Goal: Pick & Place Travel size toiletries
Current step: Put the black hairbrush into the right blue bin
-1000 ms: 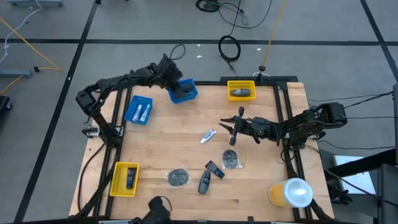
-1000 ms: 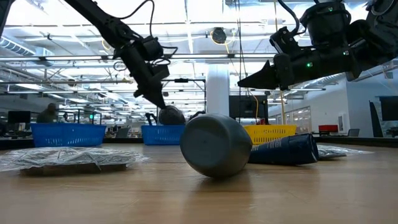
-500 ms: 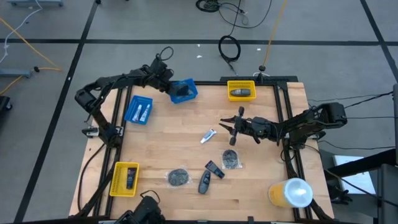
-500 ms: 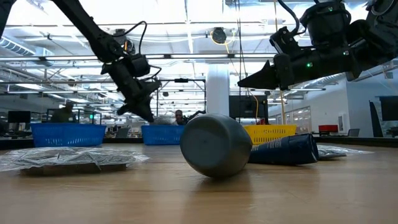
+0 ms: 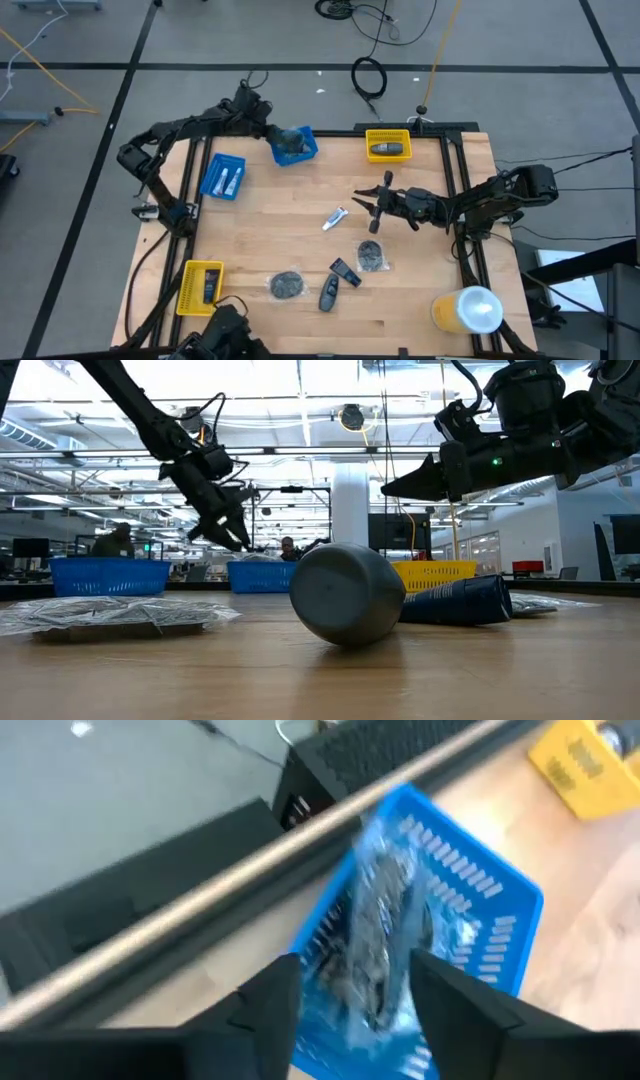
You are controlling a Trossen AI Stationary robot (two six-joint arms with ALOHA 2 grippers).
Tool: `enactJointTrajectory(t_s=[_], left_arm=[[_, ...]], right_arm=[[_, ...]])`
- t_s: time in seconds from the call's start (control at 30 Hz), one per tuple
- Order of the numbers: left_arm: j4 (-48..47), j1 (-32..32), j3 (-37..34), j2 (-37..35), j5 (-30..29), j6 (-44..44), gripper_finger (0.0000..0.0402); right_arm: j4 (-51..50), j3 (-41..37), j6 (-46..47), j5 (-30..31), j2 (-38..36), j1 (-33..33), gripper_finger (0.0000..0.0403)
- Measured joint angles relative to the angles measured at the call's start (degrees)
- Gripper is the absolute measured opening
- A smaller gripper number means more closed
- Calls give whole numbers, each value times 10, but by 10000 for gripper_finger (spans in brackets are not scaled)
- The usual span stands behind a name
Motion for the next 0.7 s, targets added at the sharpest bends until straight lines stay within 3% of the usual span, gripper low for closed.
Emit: enactJointTrajectory(t_s=[0.13, 0.27, 0.47, 0.7], left_arm=[[-26, -4, 2, -31, 0, 24, 225], [-62, -28, 3, -49, -10, 43, 220], [-24, -65, 3, -25, -157, 42, 157], [15, -87, 3, 29, -173, 31, 70]], right_arm=[[0, 0, 0, 0, 0, 0, 75], [0, 0, 0, 0, 0, 0, 75], [0, 0, -4, 0, 0, 0, 75], [0, 0, -5, 0, 0, 0, 75]])
